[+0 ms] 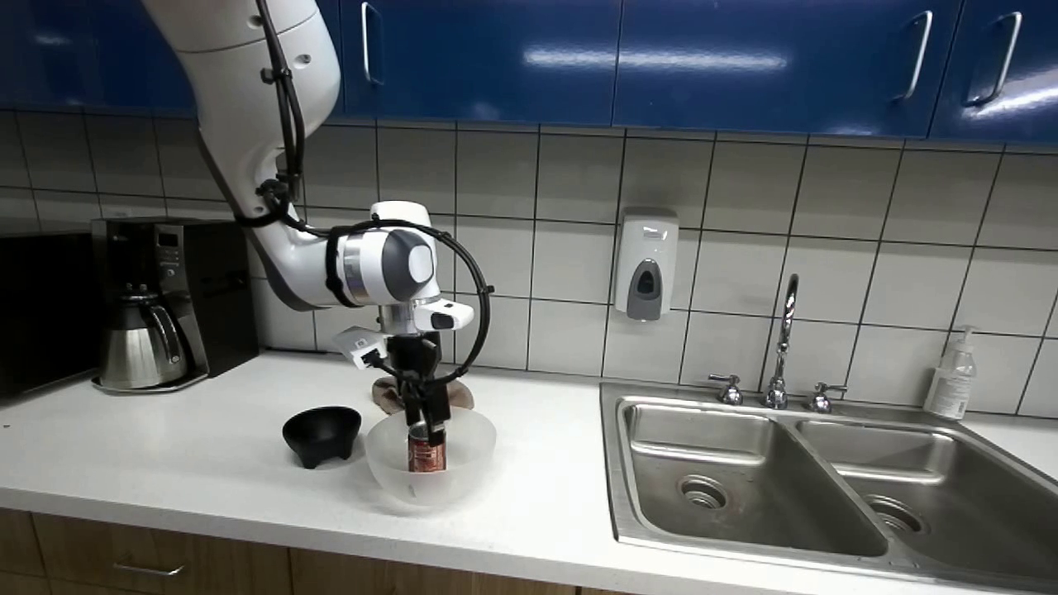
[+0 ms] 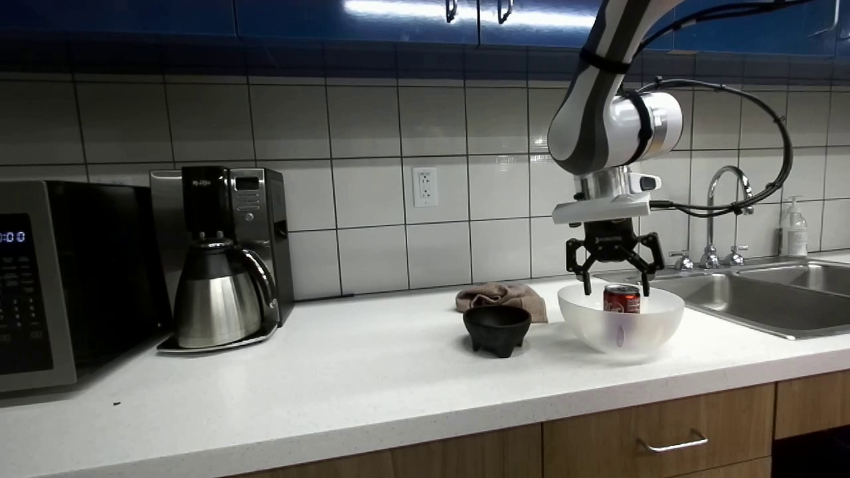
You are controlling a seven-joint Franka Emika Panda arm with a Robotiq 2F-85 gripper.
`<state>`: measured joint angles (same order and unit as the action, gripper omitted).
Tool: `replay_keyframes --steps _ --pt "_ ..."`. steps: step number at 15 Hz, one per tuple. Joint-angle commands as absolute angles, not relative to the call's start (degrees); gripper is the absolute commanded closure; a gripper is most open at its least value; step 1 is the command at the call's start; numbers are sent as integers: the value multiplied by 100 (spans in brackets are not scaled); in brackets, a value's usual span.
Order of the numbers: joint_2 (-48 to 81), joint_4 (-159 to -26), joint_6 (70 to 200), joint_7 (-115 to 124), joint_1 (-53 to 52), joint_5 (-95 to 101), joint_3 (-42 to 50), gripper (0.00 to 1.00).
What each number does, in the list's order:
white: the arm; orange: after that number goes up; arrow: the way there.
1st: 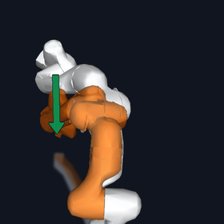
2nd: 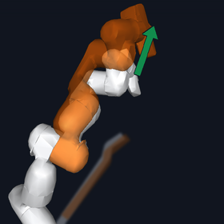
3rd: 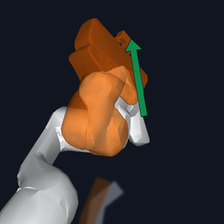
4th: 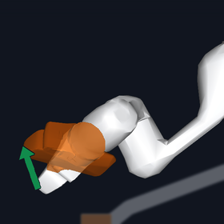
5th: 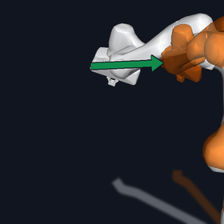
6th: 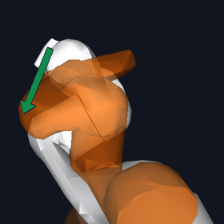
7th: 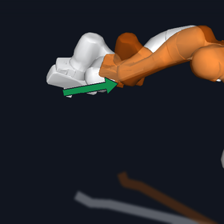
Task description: Take the can out of the white bowl
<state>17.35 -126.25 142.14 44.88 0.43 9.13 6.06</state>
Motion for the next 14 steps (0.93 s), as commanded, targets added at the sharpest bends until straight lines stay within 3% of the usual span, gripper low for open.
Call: replay_keyframes --steps 1,6,7,11,12,14 --pt "1851 -12585 14236 4578 -89 818 737 0" --pt "1882 -12614 14249 4563 -154 830 801 0" --pt "1850 -12629 14259 4542 -152 804 799 16" --pt "1677 -12720 14318 4477 -171 759 783 51" --pt "1621 -12750 14340 4473 -177 744 775 58" --pt "1422 -12820 14280 4520 -236 772 778 61"
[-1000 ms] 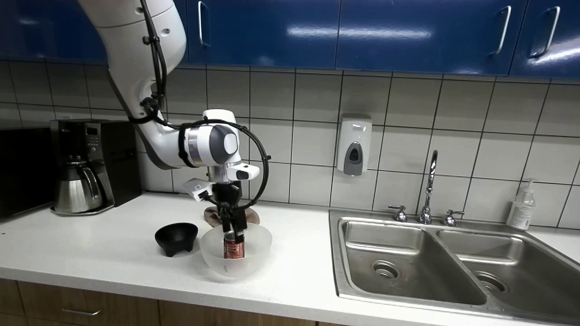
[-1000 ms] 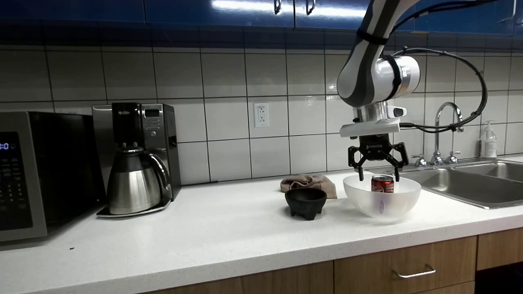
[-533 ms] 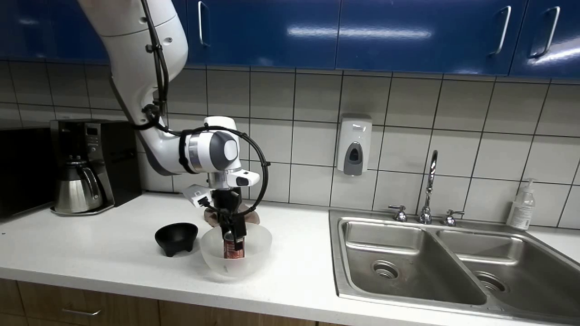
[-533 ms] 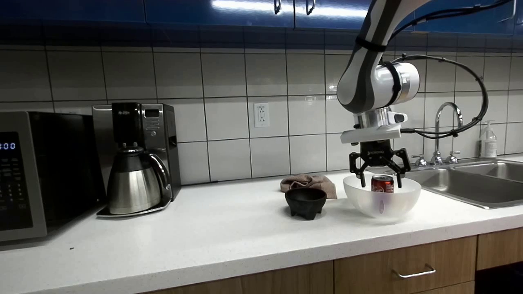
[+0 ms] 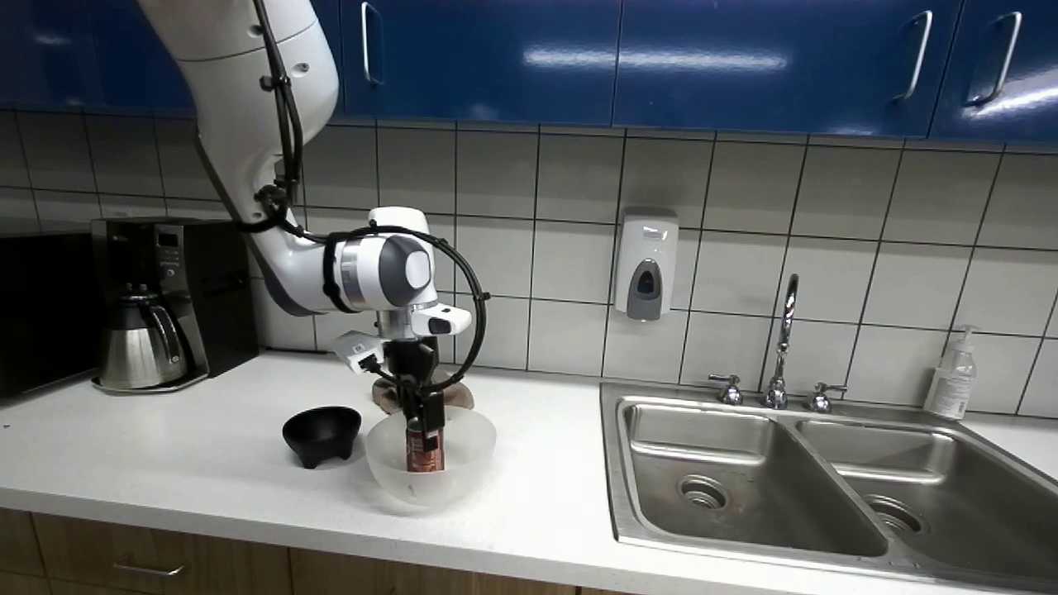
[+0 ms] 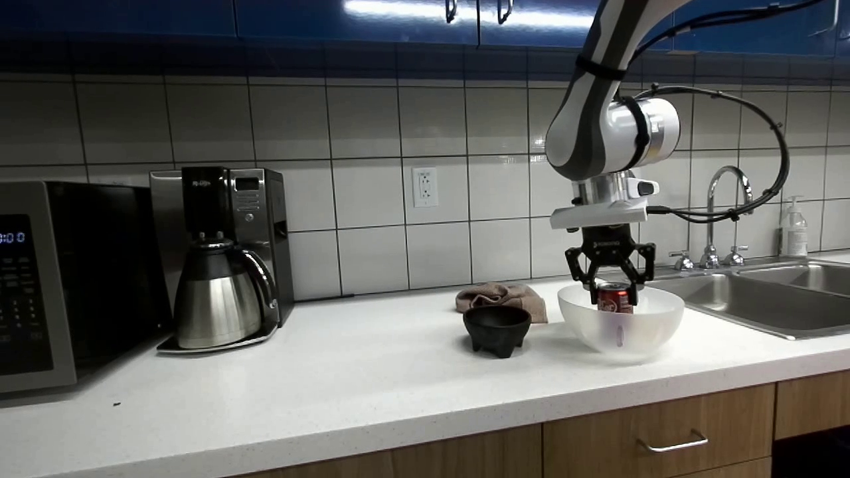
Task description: Take the can out of the white bowl
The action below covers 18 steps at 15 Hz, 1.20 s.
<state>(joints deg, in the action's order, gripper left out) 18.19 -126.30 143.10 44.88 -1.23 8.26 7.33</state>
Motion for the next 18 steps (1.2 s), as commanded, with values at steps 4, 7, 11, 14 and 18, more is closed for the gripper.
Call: replay_keyframes --steps 4,7,11,14,18 --pt "883 -12787 13840 4463 -281 787 732 61" --pt "582 -12667 13532 4546 -243 943 723 61" --pt "426 -12486 13274 4571 -79 1129 727 61" --pt "526 -12302 13186 4575 89 1257 794 61" --pt "715 -12092 13197 4637 308 1444 987 61"
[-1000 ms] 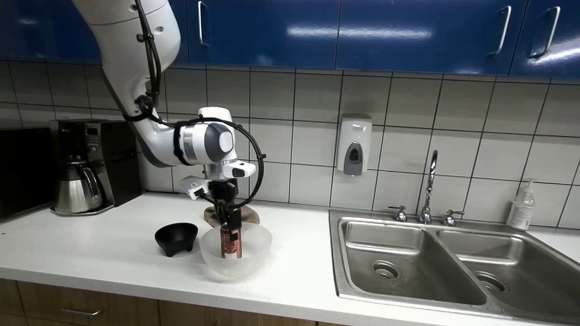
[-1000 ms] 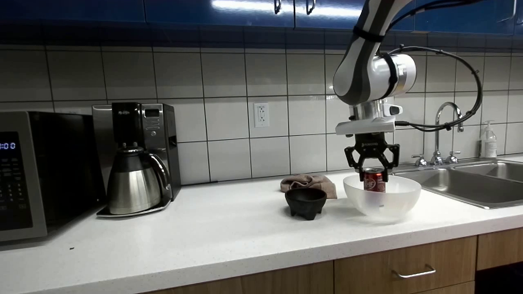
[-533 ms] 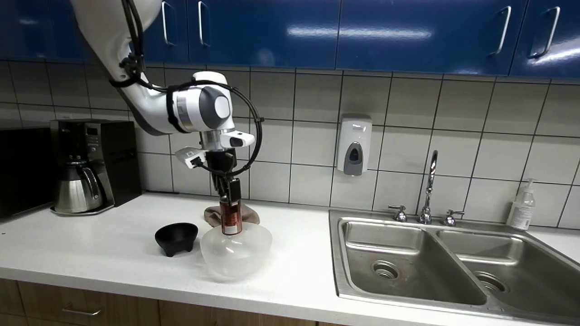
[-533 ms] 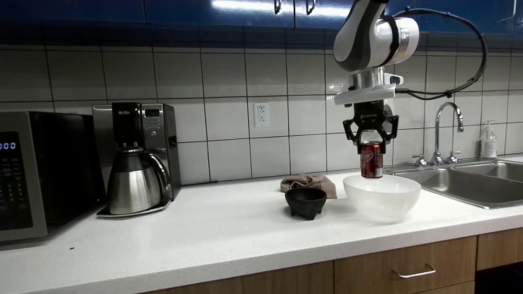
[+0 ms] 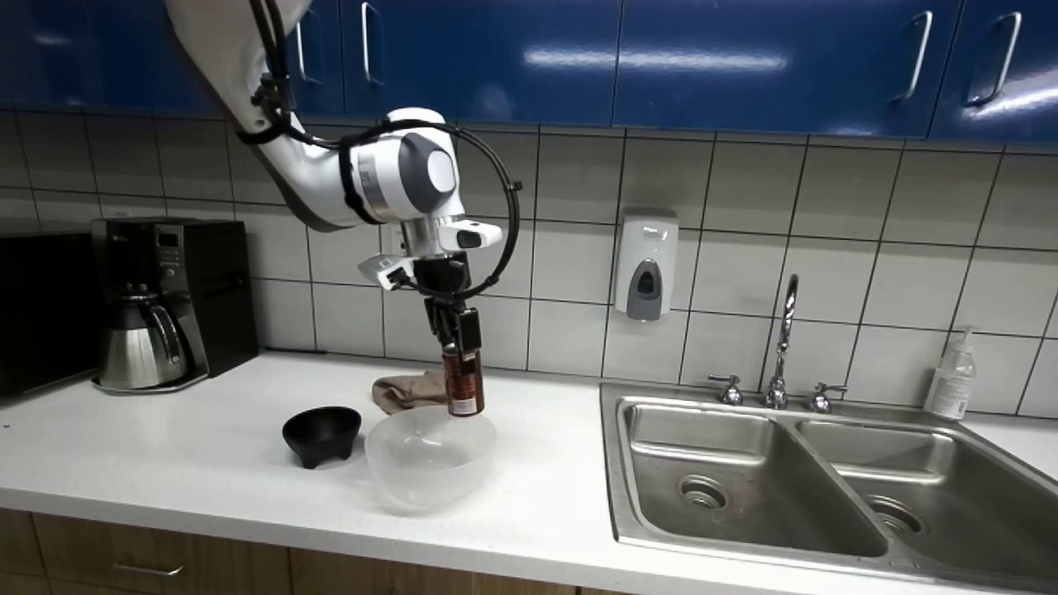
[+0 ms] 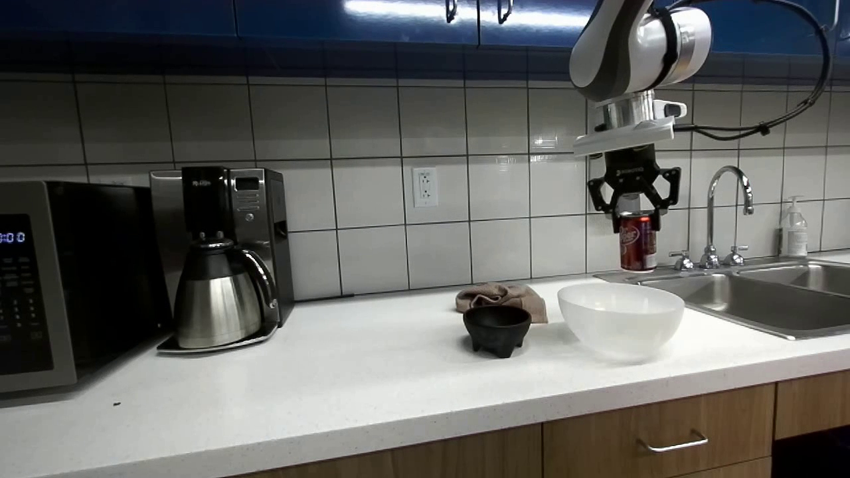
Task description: Take the can out of the white bowl
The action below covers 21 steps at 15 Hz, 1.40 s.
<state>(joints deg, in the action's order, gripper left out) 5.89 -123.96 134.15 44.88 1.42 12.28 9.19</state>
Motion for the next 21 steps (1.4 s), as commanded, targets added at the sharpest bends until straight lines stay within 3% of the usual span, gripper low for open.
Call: replay_keyframes --steps 1,21 --pt "782 -12033 13203 4613 366 1432 1041 61" --pt "2229 -11743 14022 4201 904 738 1643 61"
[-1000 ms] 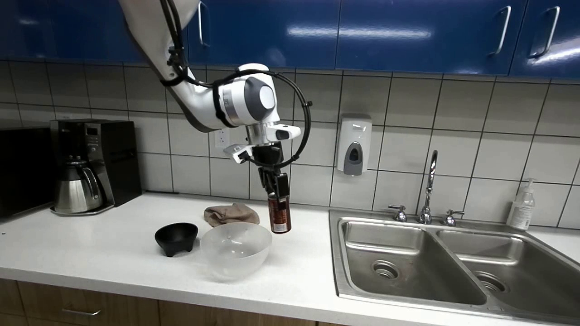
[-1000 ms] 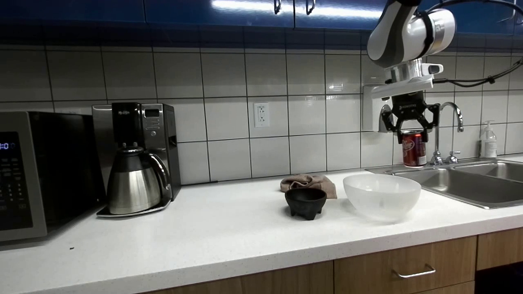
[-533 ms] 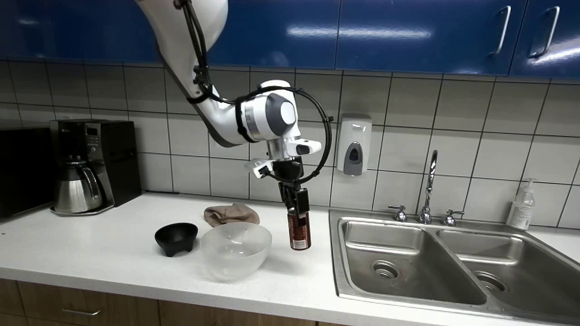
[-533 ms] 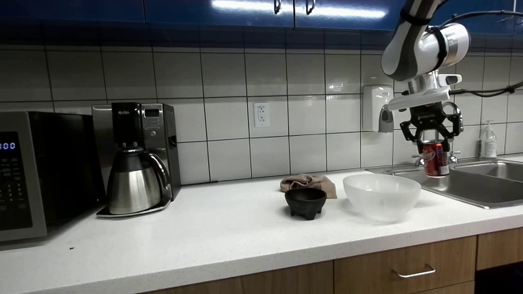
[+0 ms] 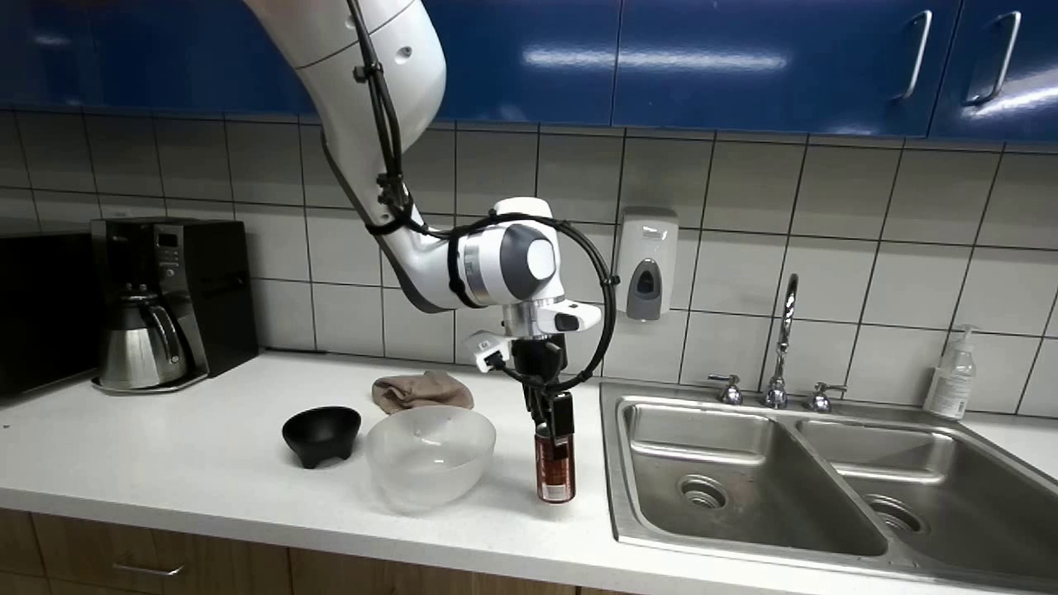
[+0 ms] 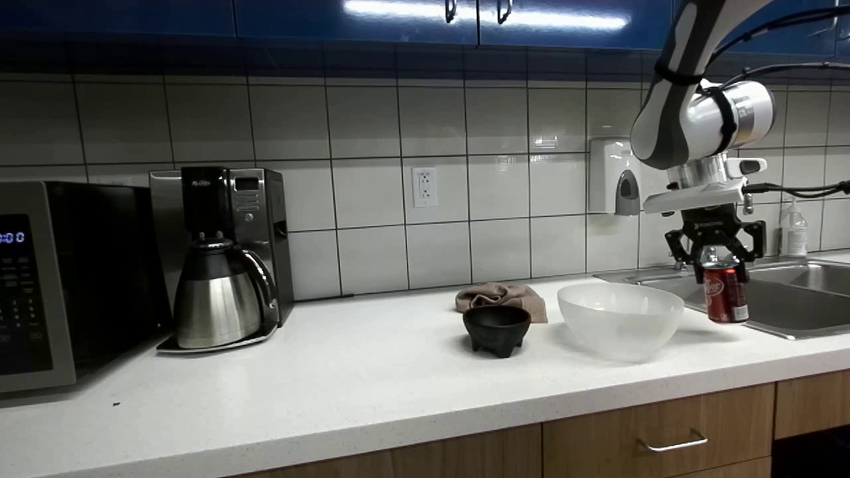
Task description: Take the can out of the white bowl
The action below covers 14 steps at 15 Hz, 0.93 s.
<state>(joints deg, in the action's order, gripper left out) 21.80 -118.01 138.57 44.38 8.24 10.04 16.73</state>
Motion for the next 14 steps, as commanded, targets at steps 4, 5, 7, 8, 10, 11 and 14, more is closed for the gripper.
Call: replay_keyframes --steps 4,5,7,8,10,11,14 --pt "2277 -11807 14239 4045 882 439 1631 61" --pt "2281 -11817 14263 4001 878 383 1633 61" --pt "2268 -11852 14291 3949 865 334 1651 61" --pt "2245 -11889 14304 3897 876 293 1643 61" --pt "2236 -11955 14331 3829 890 209 1642 61" --pt "2236 -11970 14338 3808 884 188 1649 61" --pt "2238 -12003 14367 3763 886 127 1659 61"
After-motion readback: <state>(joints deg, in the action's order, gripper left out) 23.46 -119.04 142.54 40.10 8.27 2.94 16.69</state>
